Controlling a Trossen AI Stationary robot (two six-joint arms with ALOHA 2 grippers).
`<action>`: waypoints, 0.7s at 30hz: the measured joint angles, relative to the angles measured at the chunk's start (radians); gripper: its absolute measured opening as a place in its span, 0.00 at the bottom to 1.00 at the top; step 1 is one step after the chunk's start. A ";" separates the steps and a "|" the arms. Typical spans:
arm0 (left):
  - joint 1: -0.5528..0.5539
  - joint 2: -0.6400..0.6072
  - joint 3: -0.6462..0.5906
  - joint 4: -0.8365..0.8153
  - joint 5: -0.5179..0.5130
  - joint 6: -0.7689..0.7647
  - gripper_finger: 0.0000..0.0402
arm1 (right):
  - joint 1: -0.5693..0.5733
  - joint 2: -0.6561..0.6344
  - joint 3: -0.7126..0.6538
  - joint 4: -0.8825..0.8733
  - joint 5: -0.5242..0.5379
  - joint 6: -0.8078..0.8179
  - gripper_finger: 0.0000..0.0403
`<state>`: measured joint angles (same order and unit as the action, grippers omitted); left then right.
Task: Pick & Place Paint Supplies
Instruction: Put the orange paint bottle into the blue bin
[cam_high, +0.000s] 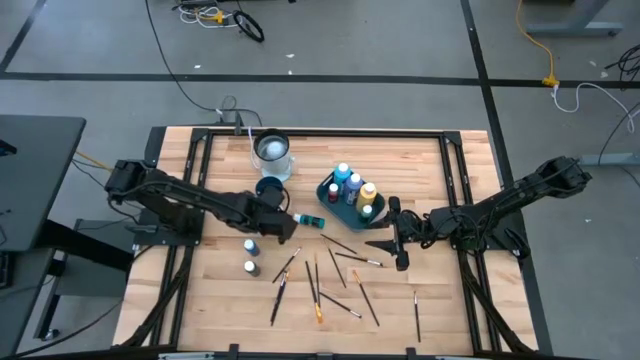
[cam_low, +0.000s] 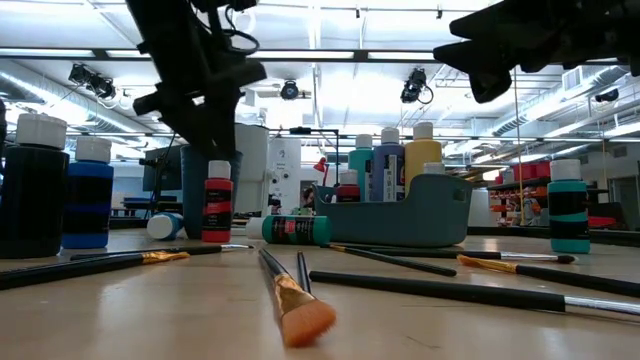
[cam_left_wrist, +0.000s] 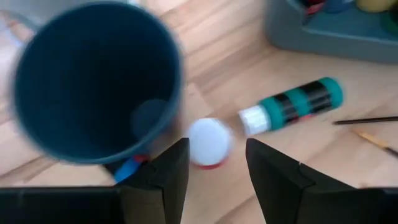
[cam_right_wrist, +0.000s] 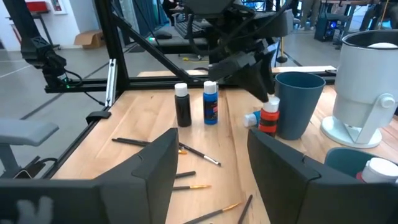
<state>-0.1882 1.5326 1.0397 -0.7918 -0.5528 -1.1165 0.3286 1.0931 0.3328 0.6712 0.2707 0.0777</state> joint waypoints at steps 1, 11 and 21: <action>0.003 0.003 0.000 0.002 -0.006 0.004 0.42 | 0.000 0.000 0.000 0.001 0.000 -0.007 0.48; 0.041 0.022 0.000 -0.001 -0.025 -0.004 0.42 | 0.000 0.000 0.000 -0.001 0.000 -0.008 0.48; 0.035 0.018 0.000 0.000 -0.007 -0.009 0.42 | 0.000 0.000 0.000 0.001 0.000 -0.009 0.48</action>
<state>-0.1537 1.5501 1.0401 -0.7918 -0.5598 -1.1250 0.3286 1.0935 0.3328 0.6724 0.2707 0.0689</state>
